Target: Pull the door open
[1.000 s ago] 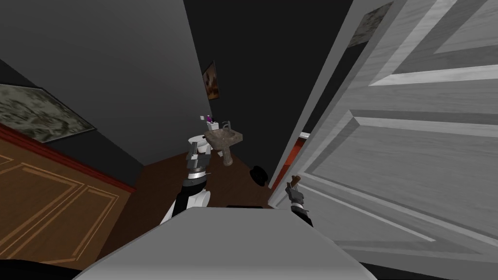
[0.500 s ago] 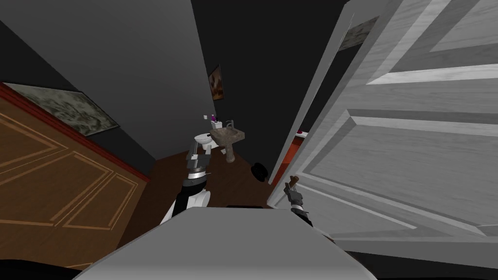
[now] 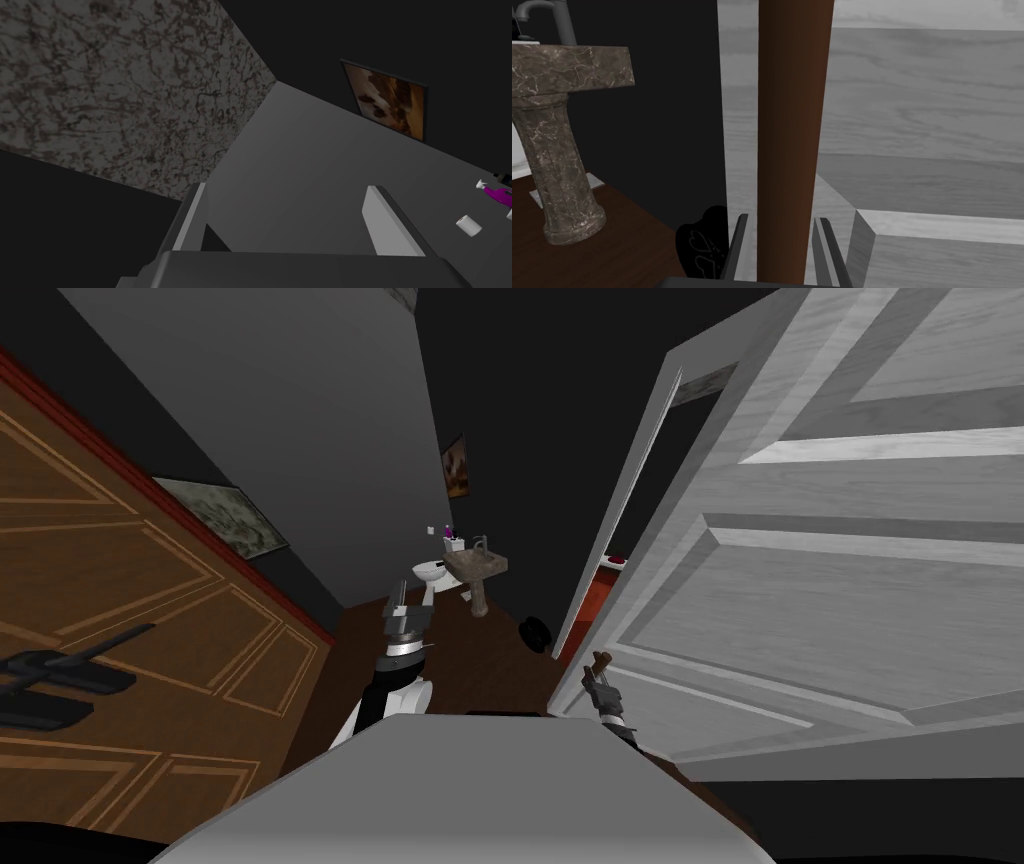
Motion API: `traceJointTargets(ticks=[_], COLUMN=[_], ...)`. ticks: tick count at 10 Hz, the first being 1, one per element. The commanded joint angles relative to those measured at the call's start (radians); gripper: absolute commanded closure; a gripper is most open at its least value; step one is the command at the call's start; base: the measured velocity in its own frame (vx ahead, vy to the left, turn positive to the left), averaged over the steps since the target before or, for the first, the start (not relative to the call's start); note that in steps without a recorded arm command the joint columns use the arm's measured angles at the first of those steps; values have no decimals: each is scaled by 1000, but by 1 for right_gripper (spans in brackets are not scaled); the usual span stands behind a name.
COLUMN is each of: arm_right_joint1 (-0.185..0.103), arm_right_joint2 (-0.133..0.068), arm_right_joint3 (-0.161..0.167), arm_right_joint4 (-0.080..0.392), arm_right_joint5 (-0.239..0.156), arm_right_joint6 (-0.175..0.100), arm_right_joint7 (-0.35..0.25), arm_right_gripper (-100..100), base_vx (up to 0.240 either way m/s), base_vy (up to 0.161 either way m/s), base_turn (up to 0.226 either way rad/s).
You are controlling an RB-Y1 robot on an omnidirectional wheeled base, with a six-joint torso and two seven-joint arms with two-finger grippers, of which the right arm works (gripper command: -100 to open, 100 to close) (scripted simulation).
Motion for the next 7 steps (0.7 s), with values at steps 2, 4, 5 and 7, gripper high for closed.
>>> traceJointTargets(ticks=[2,4,5,7], arm_right_joint1=[10,19,23,34], arm_right_joint2=[-18,-35,-43,-62], arm_right_joint3=[23,45,57,82], arm_right_joint4=[3,5,6,9], arm_right_joint5=[12,23,29,42], arm_right_joint6=[-22,-42,-52,-75], arm_right_joint7=[-22,-42,-52,-75], arm_right_gripper=[100,100,100,100], base_vx=[-175,-205,-206,-251], base_vy=[4,-40,-46,-45], base_turn=[102,108,95,121])
